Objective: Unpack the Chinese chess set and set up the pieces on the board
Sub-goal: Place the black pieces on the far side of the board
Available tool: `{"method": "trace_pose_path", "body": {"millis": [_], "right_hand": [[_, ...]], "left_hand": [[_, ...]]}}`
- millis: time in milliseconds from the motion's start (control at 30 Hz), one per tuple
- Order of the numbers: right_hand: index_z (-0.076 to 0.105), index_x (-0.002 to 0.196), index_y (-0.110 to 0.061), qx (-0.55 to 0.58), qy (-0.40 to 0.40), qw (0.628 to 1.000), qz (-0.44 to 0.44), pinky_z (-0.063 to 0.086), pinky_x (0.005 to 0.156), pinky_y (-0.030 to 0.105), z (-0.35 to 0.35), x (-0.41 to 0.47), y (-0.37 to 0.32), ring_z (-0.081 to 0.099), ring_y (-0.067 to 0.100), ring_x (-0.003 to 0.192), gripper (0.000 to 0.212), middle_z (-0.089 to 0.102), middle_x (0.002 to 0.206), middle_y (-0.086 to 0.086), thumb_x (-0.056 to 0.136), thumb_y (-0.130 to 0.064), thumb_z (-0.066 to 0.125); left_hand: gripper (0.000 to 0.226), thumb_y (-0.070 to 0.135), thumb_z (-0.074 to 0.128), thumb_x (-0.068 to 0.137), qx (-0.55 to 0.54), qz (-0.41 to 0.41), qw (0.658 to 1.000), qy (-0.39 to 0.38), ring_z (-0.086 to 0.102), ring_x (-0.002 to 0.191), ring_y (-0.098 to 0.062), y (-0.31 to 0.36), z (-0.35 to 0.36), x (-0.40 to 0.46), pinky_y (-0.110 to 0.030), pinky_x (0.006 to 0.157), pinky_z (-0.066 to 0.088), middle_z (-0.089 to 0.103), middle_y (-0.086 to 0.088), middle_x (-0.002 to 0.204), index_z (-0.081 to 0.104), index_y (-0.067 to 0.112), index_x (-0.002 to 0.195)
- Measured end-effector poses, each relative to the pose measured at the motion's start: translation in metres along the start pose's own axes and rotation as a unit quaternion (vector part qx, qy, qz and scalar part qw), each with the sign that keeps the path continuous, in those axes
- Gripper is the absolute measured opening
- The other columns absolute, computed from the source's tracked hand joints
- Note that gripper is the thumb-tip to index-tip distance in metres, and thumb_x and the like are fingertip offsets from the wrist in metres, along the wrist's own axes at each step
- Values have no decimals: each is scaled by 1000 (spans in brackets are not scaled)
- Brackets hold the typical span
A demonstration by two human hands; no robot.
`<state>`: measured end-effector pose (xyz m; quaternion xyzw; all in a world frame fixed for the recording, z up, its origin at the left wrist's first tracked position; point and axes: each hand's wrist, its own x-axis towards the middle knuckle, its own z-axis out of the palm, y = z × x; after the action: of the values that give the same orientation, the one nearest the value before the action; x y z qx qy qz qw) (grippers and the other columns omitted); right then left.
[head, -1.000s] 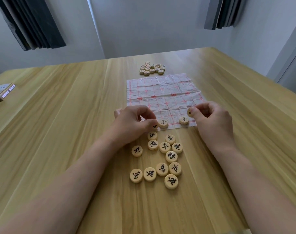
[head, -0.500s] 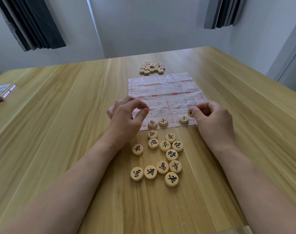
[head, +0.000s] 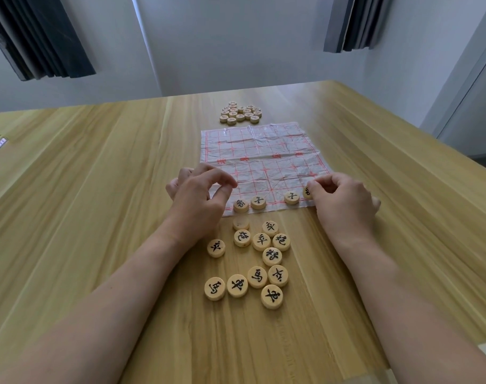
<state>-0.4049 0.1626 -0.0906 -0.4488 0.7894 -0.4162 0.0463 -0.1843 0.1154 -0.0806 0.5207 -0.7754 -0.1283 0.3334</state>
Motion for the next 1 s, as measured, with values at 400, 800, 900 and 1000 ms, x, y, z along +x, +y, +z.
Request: {"method": "trace_pose_path", "body": {"millis": [400, 800, 900, 1000], "right_hand": [[67, 94, -28, -67, 4, 998, -17, 28, 95, 38, 2, -2, -1, 46, 27, 113, 16, 58, 114, 0, 89, -41, 58], [67, 95, -22, 74, -13, 962, -264, 30, 87, 27, -6, -38, -17, 51, 10, 96, 12, 60, 100, -9, 85, -24, 60], [66, 93, -24, 70, -67, 951, -292, 34, 92, 31, -6, -45, -19, 52, 7, 91, 12, 59, 95, -12, 84, -27, 59], [65, 93, -27, 52, -102, 950, -292, 34, 94, 32, -7, -47, -19, 49, 4, 90, 8, 58, 95, -14, 86, -28, 62]], "left_hand": [[18, 25, 57, 97, -24, -4, 1000, -1, 35, 110, -2, 0, -1, -1, -26, 95, 10, 55, 27, 104, 66, 38, 88], [15, 26, 64, 91, -36, 17, 999, 14, 41, 112, -7, 7, -15, -14, -31, 101, 13, 54, 26, 105, 62, 41, 92], [8, 37, 62, 85, -35, 30, 999, -6, 41, 113, -6, 4, -24, -28, -33, 102, 14, 55, 24, 110, 63, 43, 91], [10, 46, 57, 80, -26, 22, 999, -24, 39, 114, -6, -5, -32, -46, -32, 101, 15, 54, 25, 111, 62, 44, 88]]}}
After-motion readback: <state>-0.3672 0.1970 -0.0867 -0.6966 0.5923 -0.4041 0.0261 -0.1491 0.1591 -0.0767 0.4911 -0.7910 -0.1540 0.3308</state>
